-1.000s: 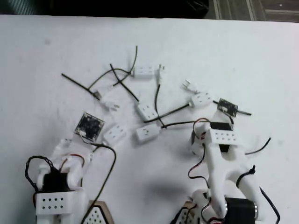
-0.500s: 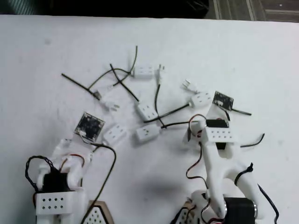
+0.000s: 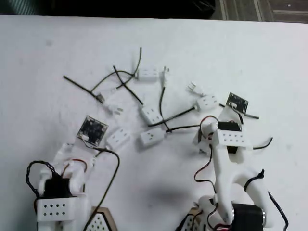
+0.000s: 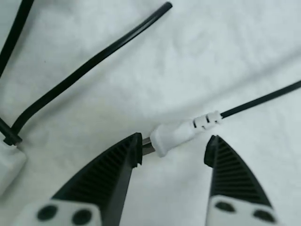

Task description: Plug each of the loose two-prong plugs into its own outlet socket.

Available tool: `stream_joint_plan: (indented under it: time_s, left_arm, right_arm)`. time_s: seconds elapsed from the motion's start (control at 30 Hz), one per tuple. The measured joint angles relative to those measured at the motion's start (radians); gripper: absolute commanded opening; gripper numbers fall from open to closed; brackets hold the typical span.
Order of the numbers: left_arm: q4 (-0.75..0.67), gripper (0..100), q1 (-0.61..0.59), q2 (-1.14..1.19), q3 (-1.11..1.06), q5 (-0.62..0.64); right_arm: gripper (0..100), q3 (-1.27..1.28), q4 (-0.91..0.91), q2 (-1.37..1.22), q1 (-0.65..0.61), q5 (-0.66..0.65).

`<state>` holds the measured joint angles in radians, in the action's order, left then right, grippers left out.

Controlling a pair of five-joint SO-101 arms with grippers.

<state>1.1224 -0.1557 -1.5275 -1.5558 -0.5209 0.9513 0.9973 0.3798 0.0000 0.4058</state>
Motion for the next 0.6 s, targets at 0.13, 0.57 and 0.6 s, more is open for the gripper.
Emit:
stream_joint_plan:
  time_s: [0.13, 0.57, 0.6]
  left_arm:
    - [0.000, 2, 0.000, 0.000, 0.000, 0.000]
    - [0.000, 2, 0.000, 0.000, 0.000, 0.000]
    - [0.000, 2, 0.000, 0.000, 0.000, 0.000]
  right_arm:
    - [22.8, 0.000, 0.000, 0.000, 0.005, 0.006]
    - [22.6, -0.037, 0.000, 0.000, 0.112, 0.006]
    - [22.6, -0.037, 0.000, 0.000, 0.110, 0.006]
